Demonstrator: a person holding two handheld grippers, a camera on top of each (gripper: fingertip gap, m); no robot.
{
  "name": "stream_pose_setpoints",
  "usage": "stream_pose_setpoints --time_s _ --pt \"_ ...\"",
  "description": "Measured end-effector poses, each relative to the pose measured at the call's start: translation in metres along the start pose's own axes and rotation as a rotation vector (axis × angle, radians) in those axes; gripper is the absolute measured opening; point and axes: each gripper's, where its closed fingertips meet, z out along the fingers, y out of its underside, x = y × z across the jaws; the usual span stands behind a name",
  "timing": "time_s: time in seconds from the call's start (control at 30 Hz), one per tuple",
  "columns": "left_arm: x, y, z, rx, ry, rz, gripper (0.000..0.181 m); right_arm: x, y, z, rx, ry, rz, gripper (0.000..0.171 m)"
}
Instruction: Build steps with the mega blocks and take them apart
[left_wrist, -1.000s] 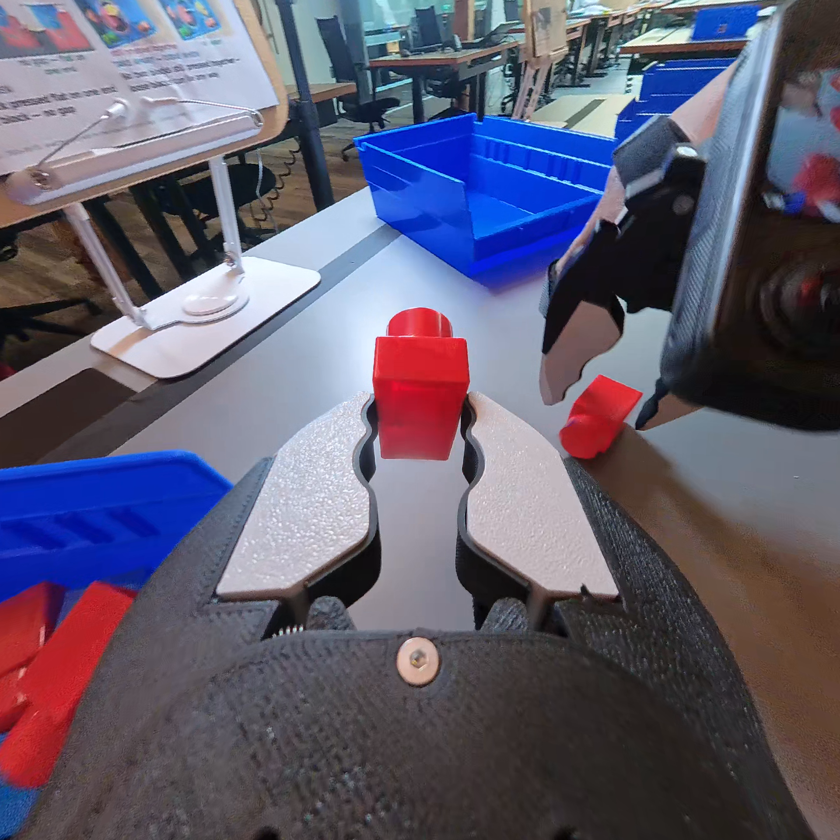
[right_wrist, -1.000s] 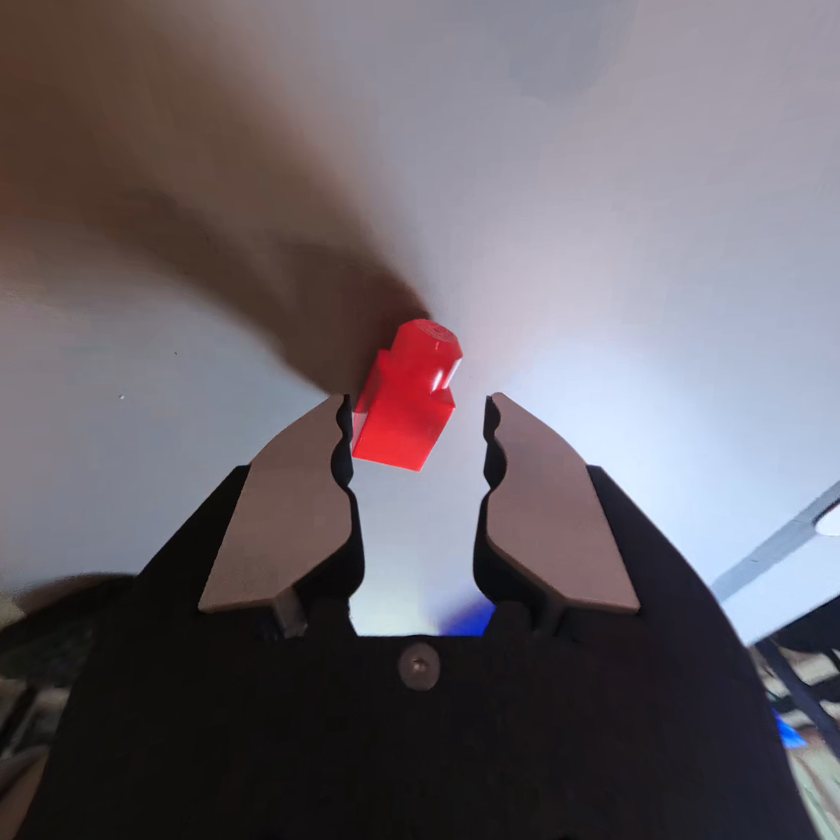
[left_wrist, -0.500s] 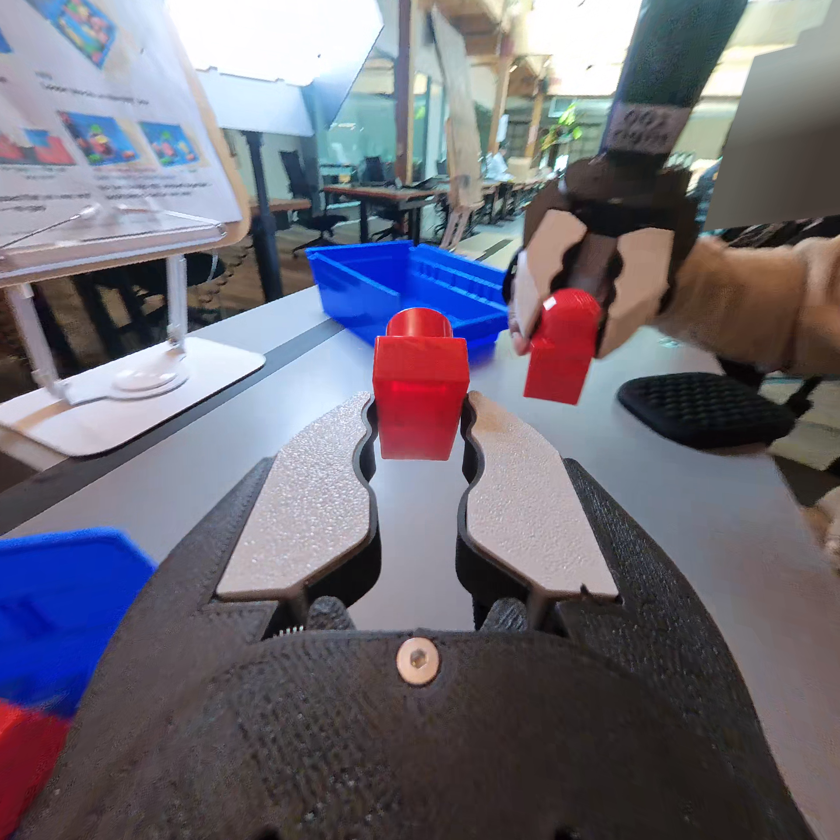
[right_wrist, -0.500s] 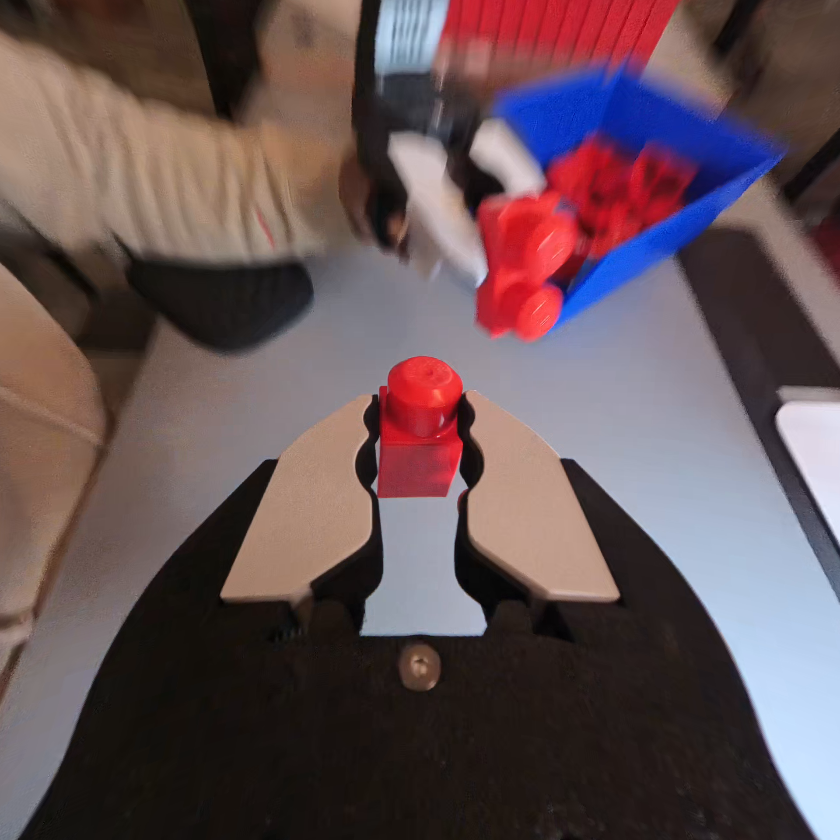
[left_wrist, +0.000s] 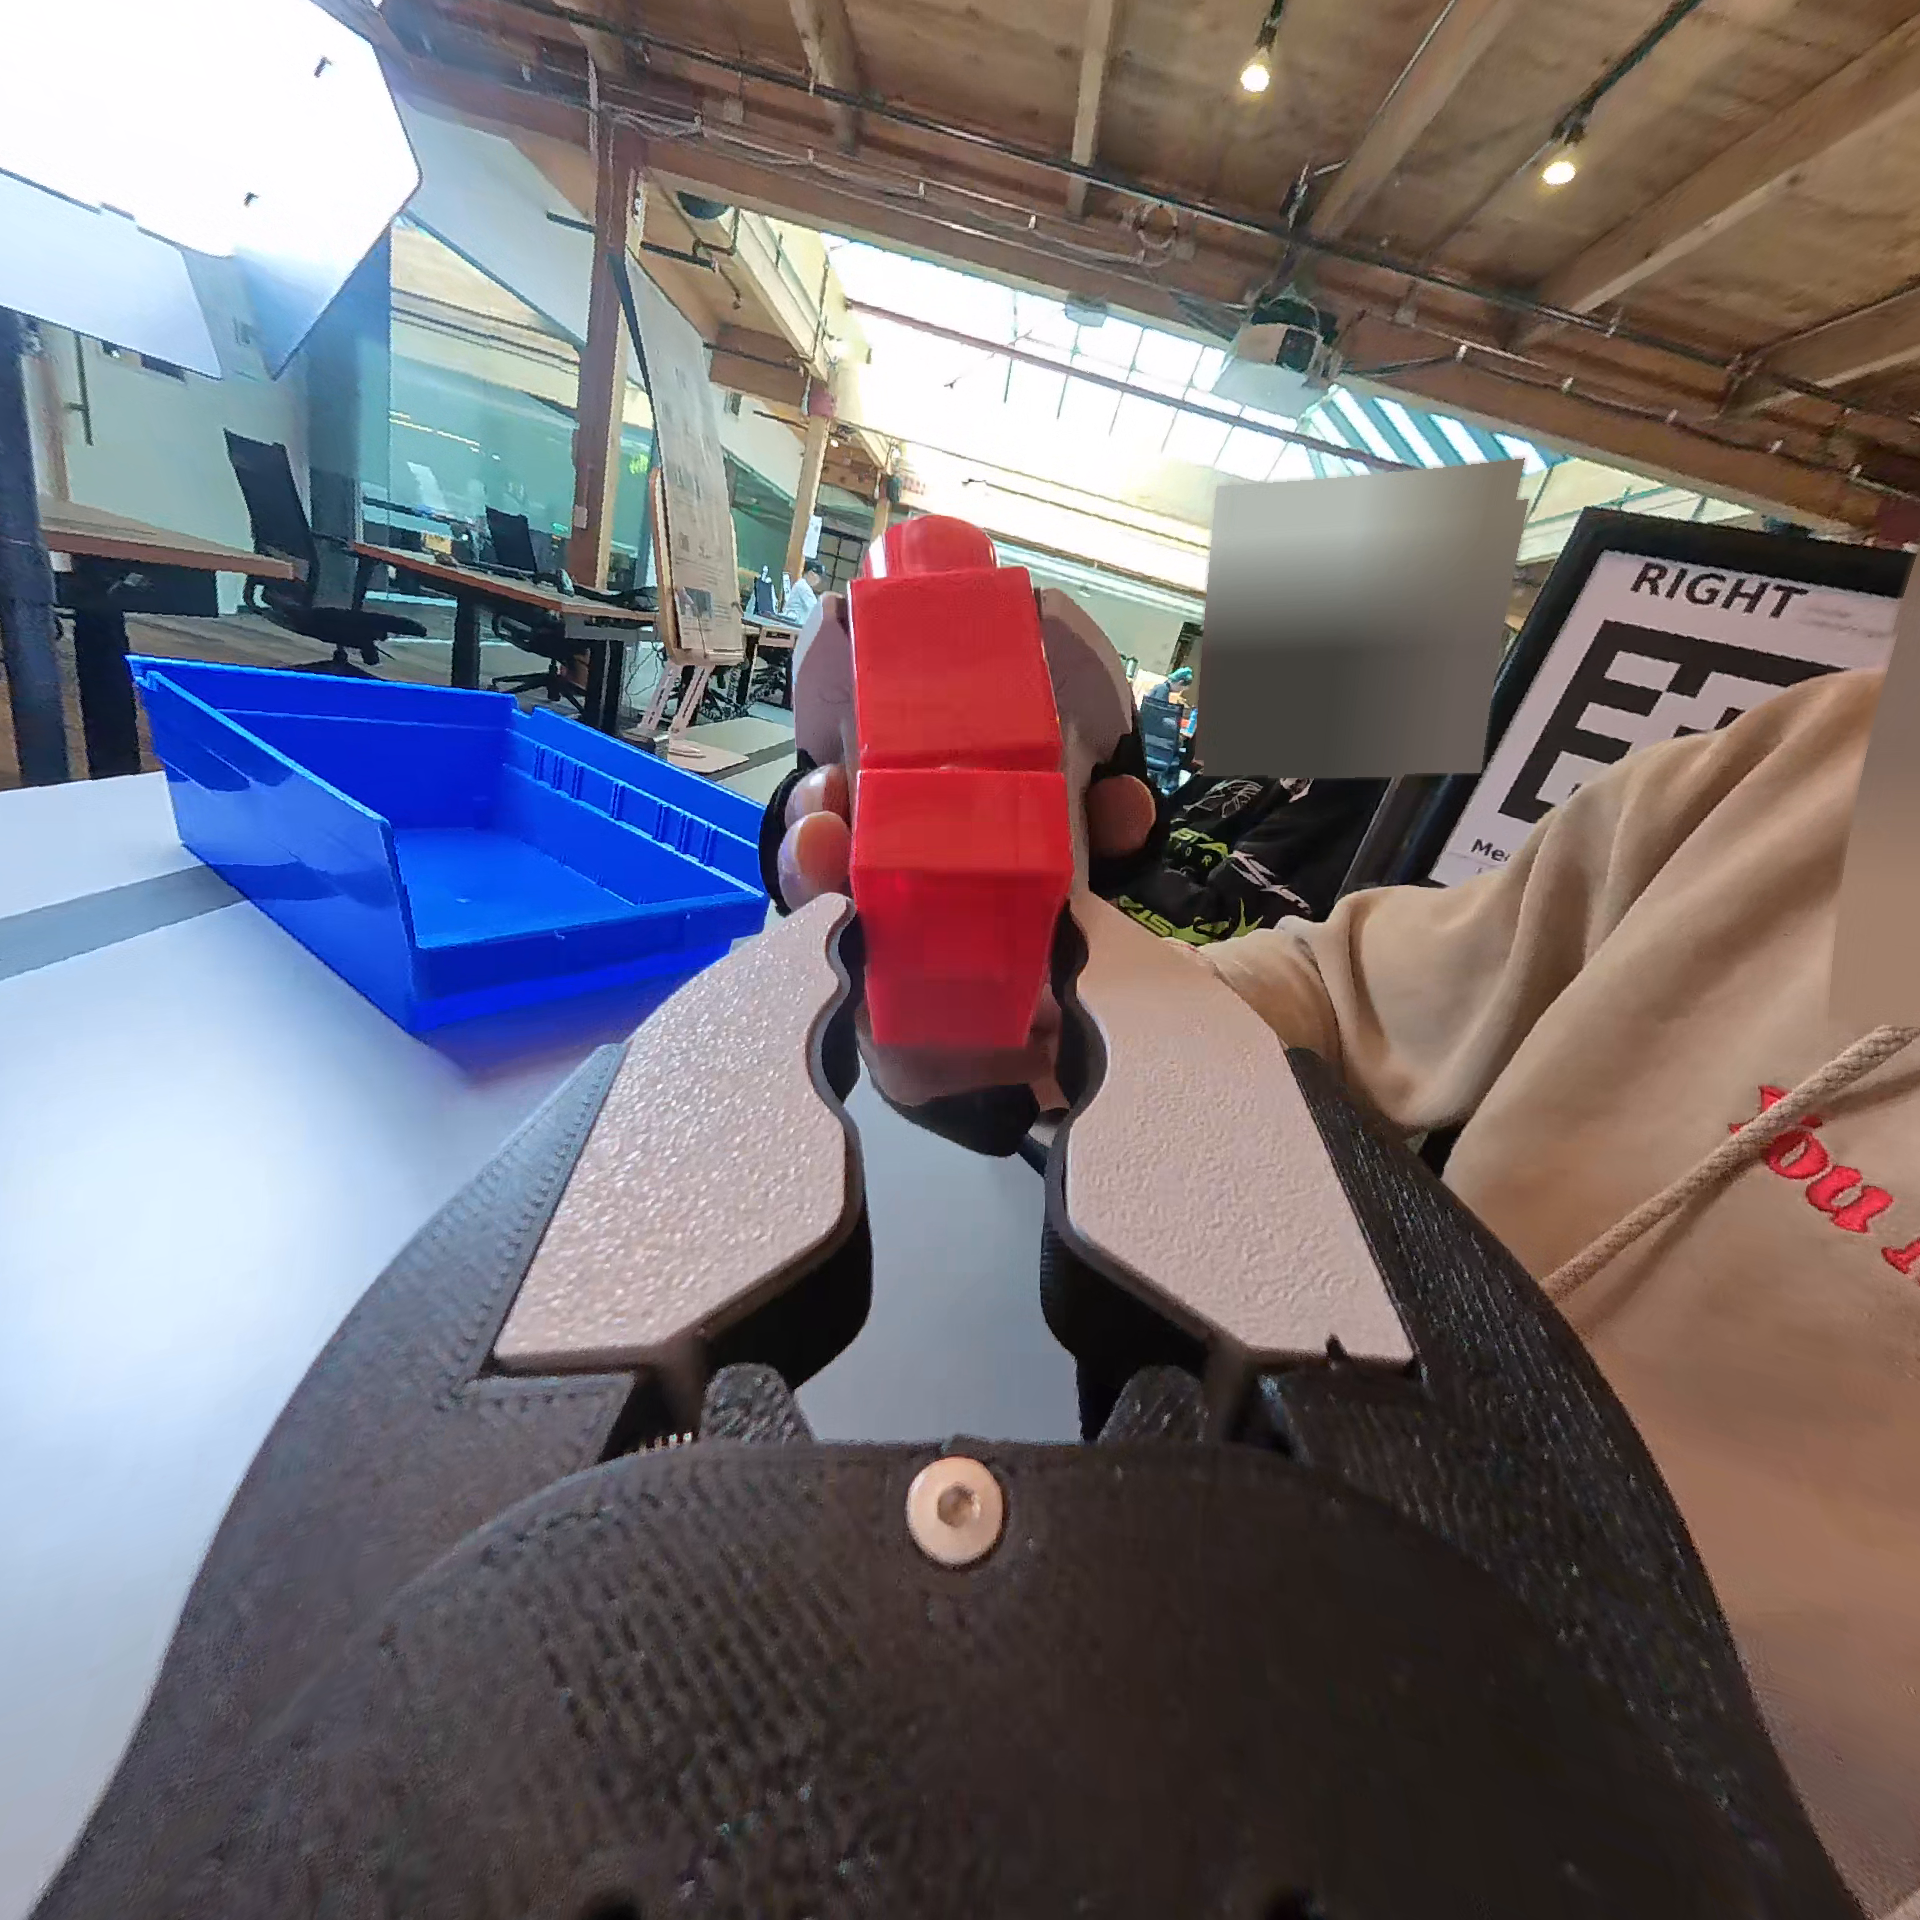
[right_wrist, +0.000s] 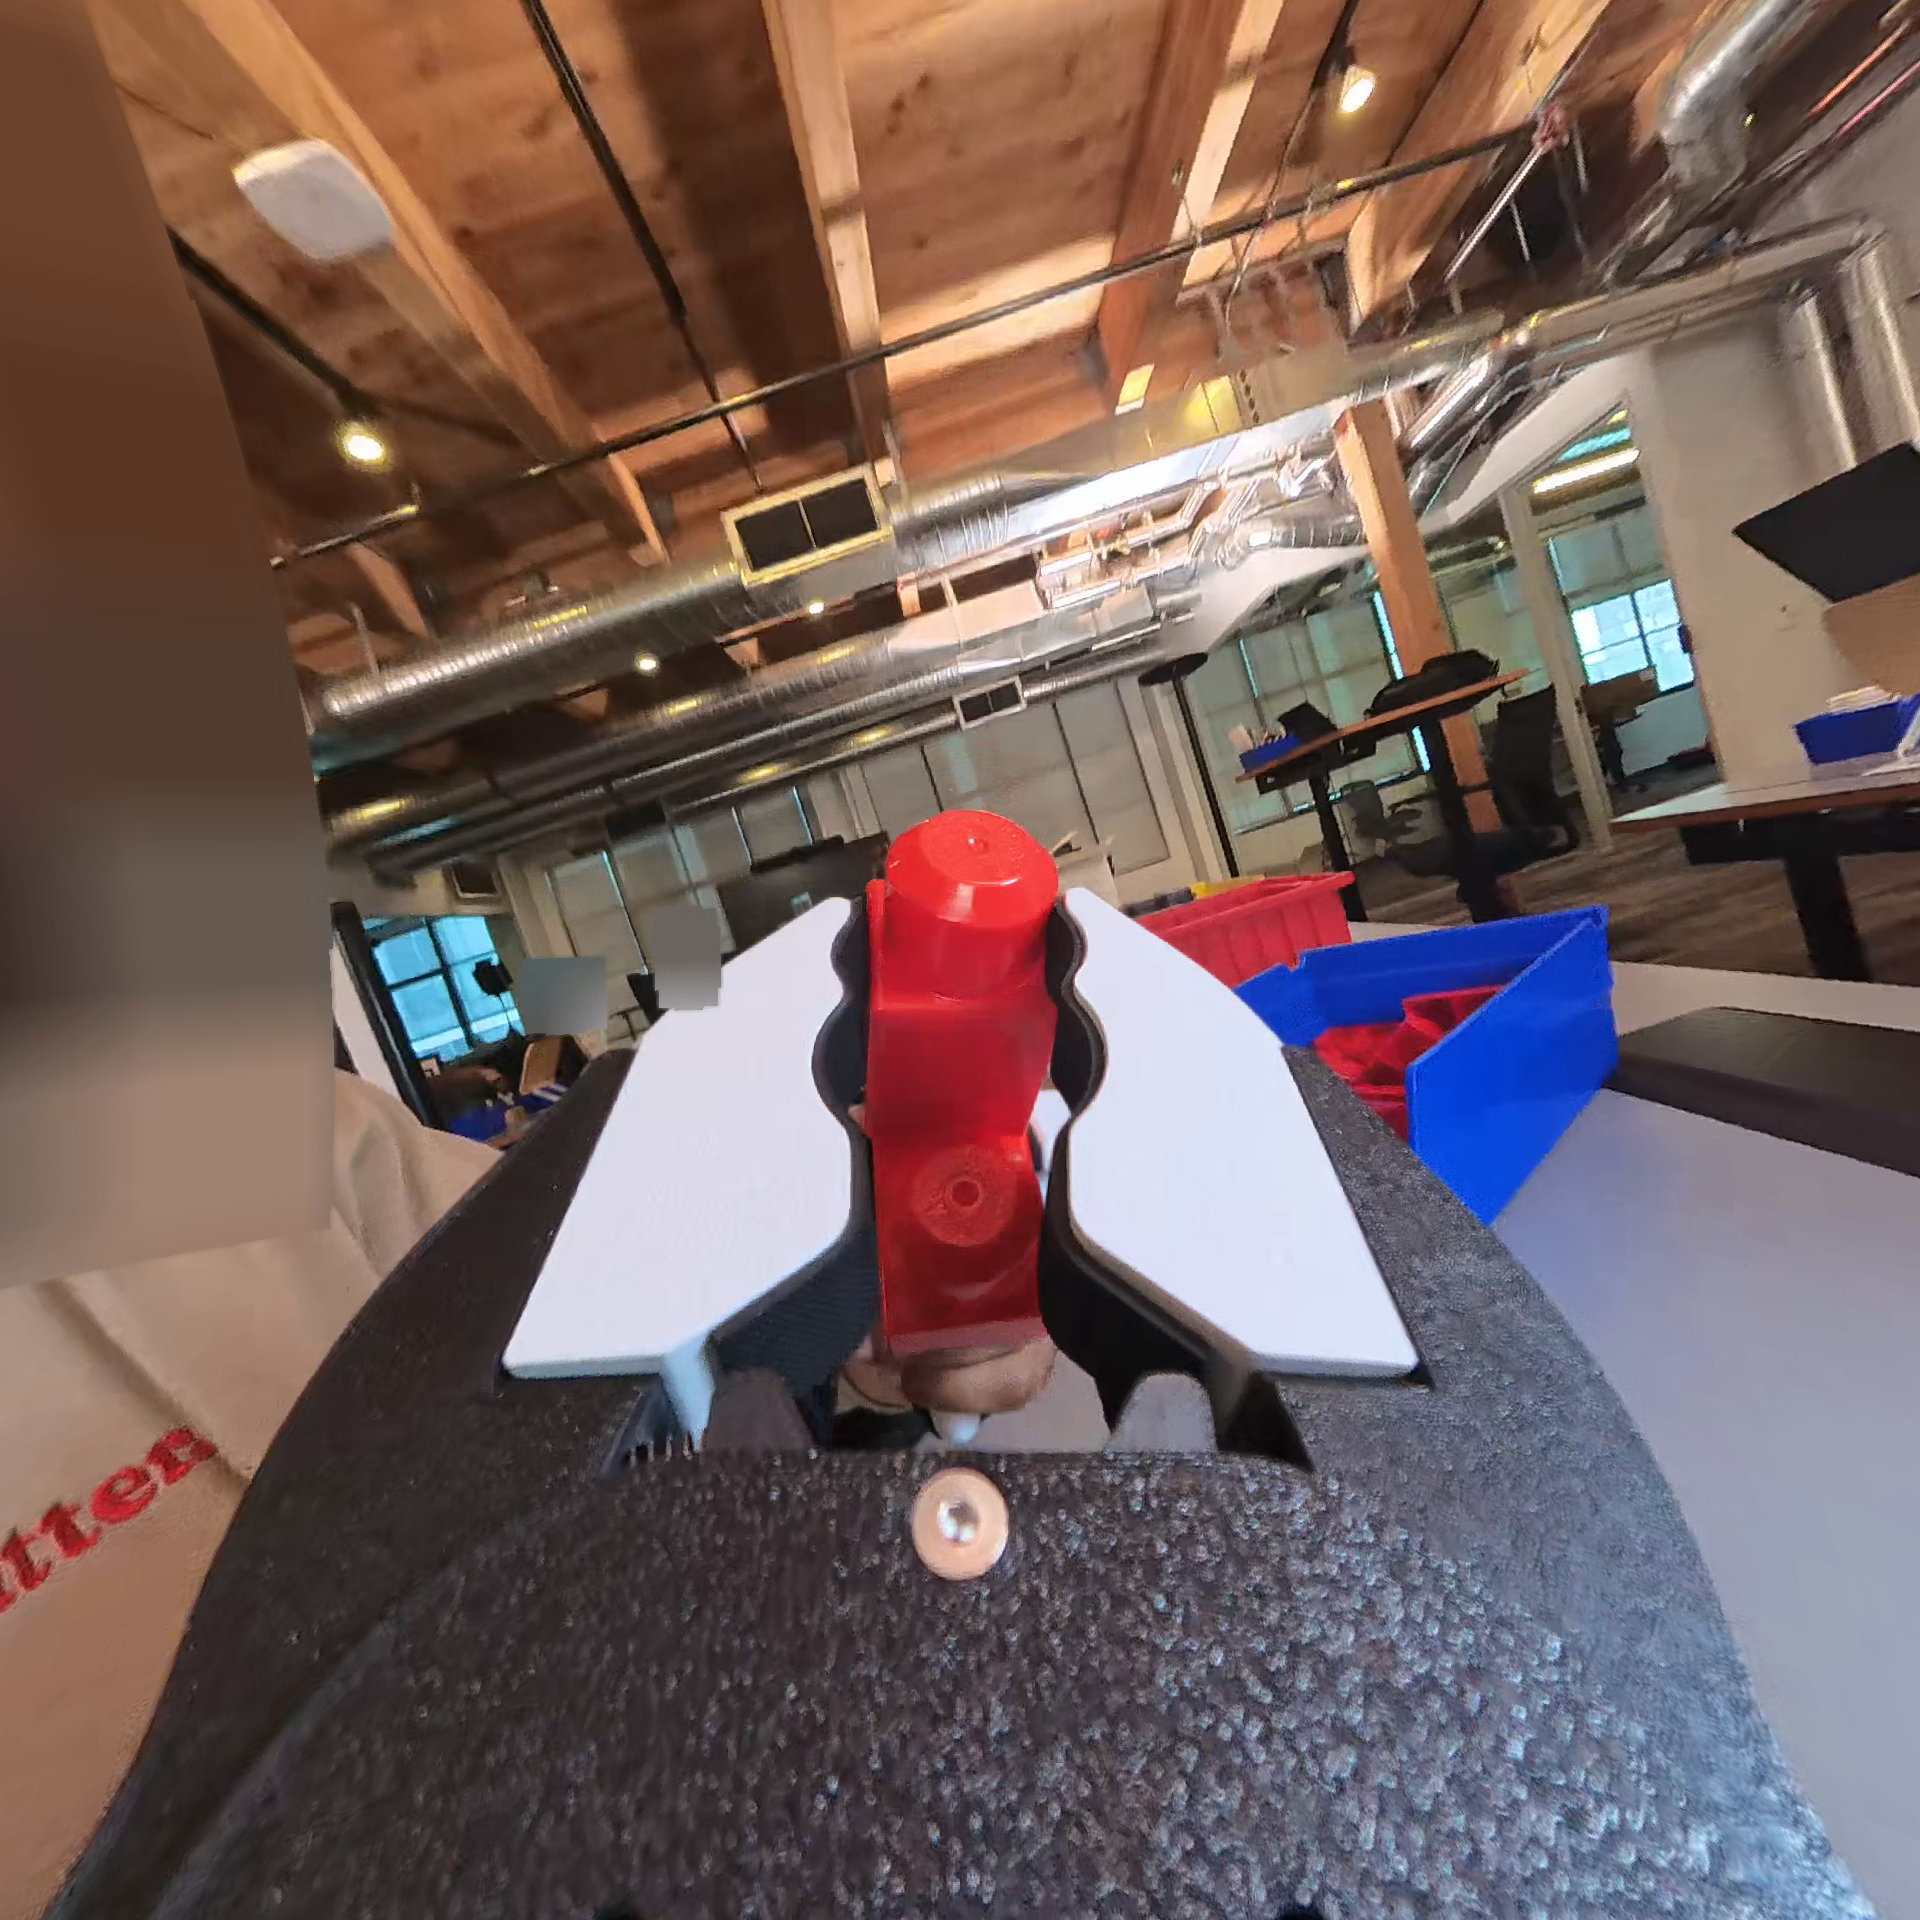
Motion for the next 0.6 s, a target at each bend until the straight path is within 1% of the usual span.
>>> stream_pose_setpoints --time_s 0.17,0.27,0.47,0.53,0.6 --pt "-0.003 0.011 -0.001 -0.044 -0.006 -0.025 0.034 0.004 0.012 -0.001 -0.079 0.006 -0.038 0.034" --pt "-0.003 0.016 0.0 -0.047 0.005 -0.053 0.034 0.006 0.017 -0.002 -0.074 0.001 -0.007 0.034" --pt "-0.004 0.023 0.0 -0.104 0.012 -0.031 0.034 0.008 0.023 -0.005 -0.143 -0.015 -0.025 0.034" --pt "-0.004 0.023 -0.003 -0.144 0.044 -0.033 0.034 0.008 0.026 -0.006 -0.221 -0.016 -0.057 0.034" --pt "-0.005 0.024 -0.01 -0.2 0.063 0.014 0.035 0.007 0.032 -0.011 -0.345 -0.027 -0.12 0.035"
